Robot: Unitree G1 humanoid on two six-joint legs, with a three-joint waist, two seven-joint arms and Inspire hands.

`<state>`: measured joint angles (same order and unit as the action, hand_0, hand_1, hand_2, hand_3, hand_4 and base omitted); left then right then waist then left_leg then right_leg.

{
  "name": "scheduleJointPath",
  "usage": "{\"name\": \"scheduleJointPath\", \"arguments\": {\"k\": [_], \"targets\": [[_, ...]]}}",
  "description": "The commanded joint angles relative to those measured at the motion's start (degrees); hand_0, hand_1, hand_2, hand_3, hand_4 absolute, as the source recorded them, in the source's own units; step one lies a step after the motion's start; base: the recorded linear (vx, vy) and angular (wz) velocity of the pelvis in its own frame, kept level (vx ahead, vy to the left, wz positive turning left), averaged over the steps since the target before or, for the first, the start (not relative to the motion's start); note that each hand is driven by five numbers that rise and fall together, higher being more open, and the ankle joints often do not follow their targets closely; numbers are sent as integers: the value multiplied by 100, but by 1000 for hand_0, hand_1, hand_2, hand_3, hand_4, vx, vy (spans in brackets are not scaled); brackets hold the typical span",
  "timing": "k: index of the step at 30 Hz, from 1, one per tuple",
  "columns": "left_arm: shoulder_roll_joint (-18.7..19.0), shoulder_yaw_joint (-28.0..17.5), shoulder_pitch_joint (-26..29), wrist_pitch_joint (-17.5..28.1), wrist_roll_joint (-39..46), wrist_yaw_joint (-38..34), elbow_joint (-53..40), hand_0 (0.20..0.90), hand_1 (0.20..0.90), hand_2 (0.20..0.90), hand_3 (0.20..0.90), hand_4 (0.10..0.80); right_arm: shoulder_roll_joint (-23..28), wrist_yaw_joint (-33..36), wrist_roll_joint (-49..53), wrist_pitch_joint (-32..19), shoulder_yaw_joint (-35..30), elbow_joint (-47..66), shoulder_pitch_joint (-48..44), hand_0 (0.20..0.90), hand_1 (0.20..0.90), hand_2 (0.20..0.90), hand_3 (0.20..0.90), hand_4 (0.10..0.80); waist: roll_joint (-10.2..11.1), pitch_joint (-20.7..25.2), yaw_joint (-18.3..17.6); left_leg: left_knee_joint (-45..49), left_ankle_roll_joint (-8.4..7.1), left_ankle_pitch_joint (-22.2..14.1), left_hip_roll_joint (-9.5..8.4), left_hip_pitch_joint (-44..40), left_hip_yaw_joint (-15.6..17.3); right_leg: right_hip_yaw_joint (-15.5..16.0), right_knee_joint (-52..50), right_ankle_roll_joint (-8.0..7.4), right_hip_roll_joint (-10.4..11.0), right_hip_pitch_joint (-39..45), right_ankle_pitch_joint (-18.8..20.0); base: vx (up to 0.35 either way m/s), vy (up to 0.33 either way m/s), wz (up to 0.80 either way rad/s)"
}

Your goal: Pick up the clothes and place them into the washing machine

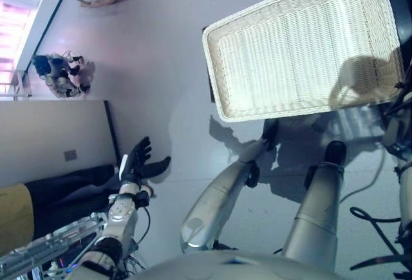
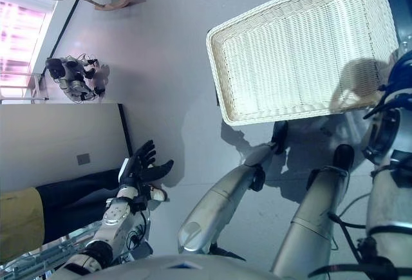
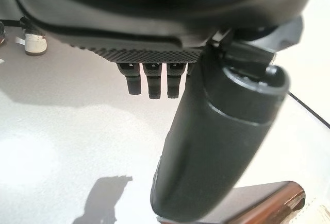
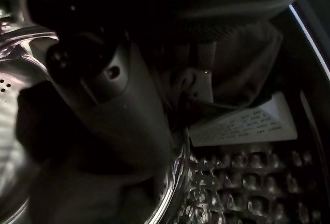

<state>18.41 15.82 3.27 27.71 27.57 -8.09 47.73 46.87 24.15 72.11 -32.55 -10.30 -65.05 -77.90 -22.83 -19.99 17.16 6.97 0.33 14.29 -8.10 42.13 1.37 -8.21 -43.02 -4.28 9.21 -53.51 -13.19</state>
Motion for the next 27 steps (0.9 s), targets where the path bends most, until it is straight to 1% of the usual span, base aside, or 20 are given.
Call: {"name": "scheduleJointPath", "arguments": {"k": [1,7,9,10,11,12,13,14,15,16,17,18,20,22,24,25,26,27], "targets": [[233,-474,-105,196,328,-195,443,900,900,900,900,800,686,-678,-152,-220,882,511,-185,900,900,900,900,800,-375,710,140,511,-214,-872,-257,107,232,-30,1321,173,-68,711,593,0,0,0],[189,-428,1,139,274,-215,570,900,900,900,900,800,544,-770,-48,-159,846,412,-122,900,900,900,900,800,-390,669,101,465,-212,-868,-257,11,230,-45,1341,176,-61,790,588,-4,14,0],[196,-424,16,129,210,-237,582,900,900,900,900,800,546,-690,-293,2,906,205,-81,900,900,900,900,800,-387,638,80,465,-211,-862,-252,9,238,-65,1361,173,-60,802,613,-4,17,1],[215,-429,30,120,169,-271,581,900,900,900,900,800,602,-517,-638,155,1021,23,-90,900,900,900,900,800,-367,629,68,452,-208,-858,-243,3,235,-70,1373,171,-63,812,622,0,0,0],[199,-431,37,117,161,-280,576,900,900,900,900,800,604,-449,-704,178,1050,25,-141,900,900,900,900,800,-380,620,69,446,-208,-857,-242,0,237,-72,1378,170,-64,814,625,0,0,0],[240,-442,57,116,93,-336,553,900,900,900,900,800,726,-69,-1414,412,1293,-253,-224,900,900,900,900,800,-349,609,61,433,-210,-849,-230,-16,251,-77,1387,173,-72,817,639,0,0,0],[283,-407,98,132,-109,-525,460,900,900,900,900,800,783,681,-2903,876,1779,-375,-278,900,900,900,900,800,-284,554,13,427,-201,-835,-198,-16,282,-62,1375,177,-87,811,667,0,0,0],[245,-425,103,124,-131,-549,447,900,900,900,900,800,748,812,-3014,928,1814,-315,-329,900,900,900,900,800,-310,527,-6,428,-201,-837,-196,-16,286,-66,1373,177,-90,809,668,-47,-6,2],[277,-421,231,103,-272,-694,418,900,900,900,900,800,814,1243,-4121,1285,2283,-436,-390,900,900,900,900,800,-252,478,-43,440,-193,-826,-180,0,314,-64,1395,181,-105,799,706,-41,-24,1],[250,-371,438,86,-483,-993,508,900,900,900,900,800,636,1638,-4433,1344,2260,-238,-298,900,900,900,900,800,-198,415,-146,465,-186,-831,-164,28,330,-47,1405,193,-133,800,729,-41,-25,0],[249,-373,444,85,-498,-1009,511,900,900,900,900,800,622,1675,-4464,1365,2236,-199,-276,900,900,900,900,800,-193,406,-151,467,-187,-832,-165,25,330,-47,1404,193,-132,803,728,-26,-24,-4],[260,-341,638,81,-644,-1259,536,900,900,900,900,800,432,1725,-4592,1416,2215,-30,-209,900,900,900,900,800,-100,370,-226,475,-179,-843,-135,51,352,-51,1416,201,-163,792,749,-12,-14,-5],[204,-326,748,91,-656,-1402,581,900,900,900,900,800,308,1716,-4459,1434,2166,43,-198,900,900,900,900,800,1,352,-279,485,-176,-854,-114,80,358,-72,1424,208,-191,773,760,-4,-9,-9],[167,-327,773,96,-630,-1431,588,900,900,900,900,800,248,1678,-4354,1405,2156,32,-212,900,900,900,900,800,40,342,-298,481,-177,-852,-107,79,360,-88,1432,211,-203,784,765,5,4,-13],[106,-374,757,87,-524,-1415,681,900,900,900,900,800,-52,1184,-3415,1014,1876,170,-94,900,900,900,900,800,86,308,-329,453,-169,-855,-96,50,363,-102,1479,208,-228,831,773,5,5,-3],[126,-370,749,90,-518,-1407,684,900,900,900,900,800,-44,1128,-3365,992,1858,151,-70,900,900,900,900,800,101,309,-328,450,-169,-854,-97,38,364,-103,1484,208,-227,844,773,0,0,0],[101,-425,701,65,-418,-1324,739,900,900,900,900,800,-365,554,-2100,554,1486,399,127,900,900,900,900,800,113,285,-350,456,-159,-873,-94,10,358,-122,1491,214,-238,877,777,12,14,-3],[124,-422,689,66,-407,-1311,739,900,900,900,900,800,-357,473,-2029,533,1471,362,146,900,900,900,900,800,132,287,-349,455,-159,-874,-95,-1,362,-126,1489,214,-236,887,774,15,14,-6]]}}
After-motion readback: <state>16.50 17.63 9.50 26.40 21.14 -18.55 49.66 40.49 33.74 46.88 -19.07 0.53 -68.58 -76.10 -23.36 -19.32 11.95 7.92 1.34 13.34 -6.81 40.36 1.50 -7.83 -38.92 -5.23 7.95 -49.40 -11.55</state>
